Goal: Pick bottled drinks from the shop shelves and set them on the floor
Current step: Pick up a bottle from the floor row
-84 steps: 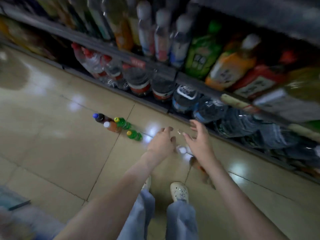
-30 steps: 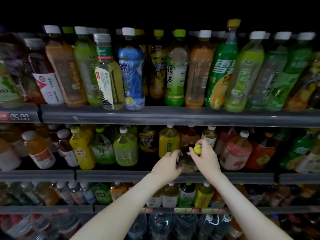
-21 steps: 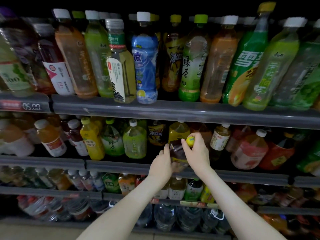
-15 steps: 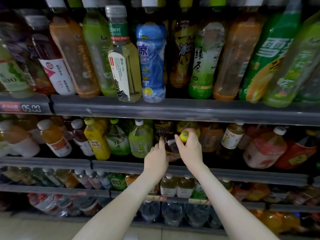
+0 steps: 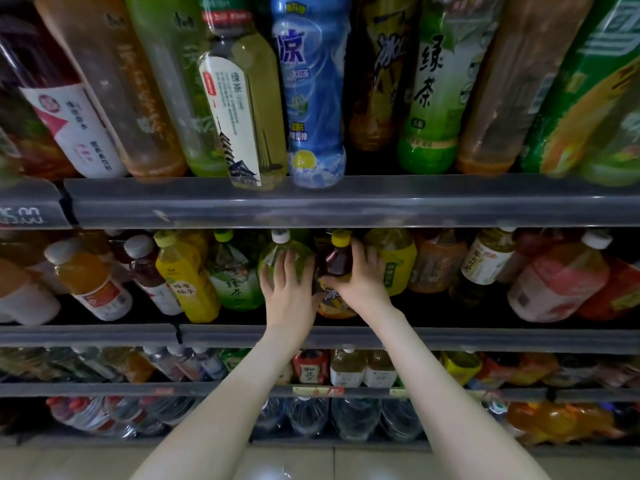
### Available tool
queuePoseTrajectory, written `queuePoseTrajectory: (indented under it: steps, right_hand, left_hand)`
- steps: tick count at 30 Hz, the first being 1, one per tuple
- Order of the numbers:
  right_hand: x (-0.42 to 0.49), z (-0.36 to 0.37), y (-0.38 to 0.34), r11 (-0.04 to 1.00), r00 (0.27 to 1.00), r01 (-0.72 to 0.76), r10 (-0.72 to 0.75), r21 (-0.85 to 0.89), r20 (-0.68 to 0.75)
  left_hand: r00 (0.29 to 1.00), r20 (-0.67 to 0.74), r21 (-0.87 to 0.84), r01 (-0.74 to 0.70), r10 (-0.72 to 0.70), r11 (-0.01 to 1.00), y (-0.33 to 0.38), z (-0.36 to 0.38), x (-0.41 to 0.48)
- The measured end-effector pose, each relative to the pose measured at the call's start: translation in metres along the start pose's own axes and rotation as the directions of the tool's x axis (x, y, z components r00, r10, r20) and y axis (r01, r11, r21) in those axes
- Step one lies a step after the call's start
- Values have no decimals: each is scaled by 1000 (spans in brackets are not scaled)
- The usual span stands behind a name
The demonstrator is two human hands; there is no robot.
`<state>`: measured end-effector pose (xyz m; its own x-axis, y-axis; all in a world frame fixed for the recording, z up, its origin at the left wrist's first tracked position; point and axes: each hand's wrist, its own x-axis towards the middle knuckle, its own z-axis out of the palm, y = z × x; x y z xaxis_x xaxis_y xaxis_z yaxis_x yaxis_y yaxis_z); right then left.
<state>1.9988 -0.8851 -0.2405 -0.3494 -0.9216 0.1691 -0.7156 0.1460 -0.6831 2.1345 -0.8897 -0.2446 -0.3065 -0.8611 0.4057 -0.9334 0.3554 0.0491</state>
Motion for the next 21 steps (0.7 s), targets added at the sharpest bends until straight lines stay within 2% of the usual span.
queuePoseTrajectory:
  steps: [3,7,11,14,17,21]
  right_hand:
    - [-4,7,3,1000,999,17,-17,6,-30]
    - [3,8,-10,992,998,-31,25,-125,-51]
    - [-9,-2,-8,990,1000,-13,11,-139,-10]
    - [-38,-24,22,996,988,9,-24,-93,-154]
    - [-57,-55,63,989,938,-147,135,-13,-319]
    - [-54,-103,115,950,867,-308,303,52,-396]
  left_hand:
    - [1000,11,2,-12,12,1000,-3,3,2]
    - [999,-26,-34,-21,20,999,7,6,-4]
    - [985,140,-104,-89,104,991,24,5,-15]
    - [964,200,-196,-136,176,971,43,5,-26]
    - [945,254,-221,-148,204,964,71,2,-31]
    - [927,290,-257,-164,238,952,116,4,-31]
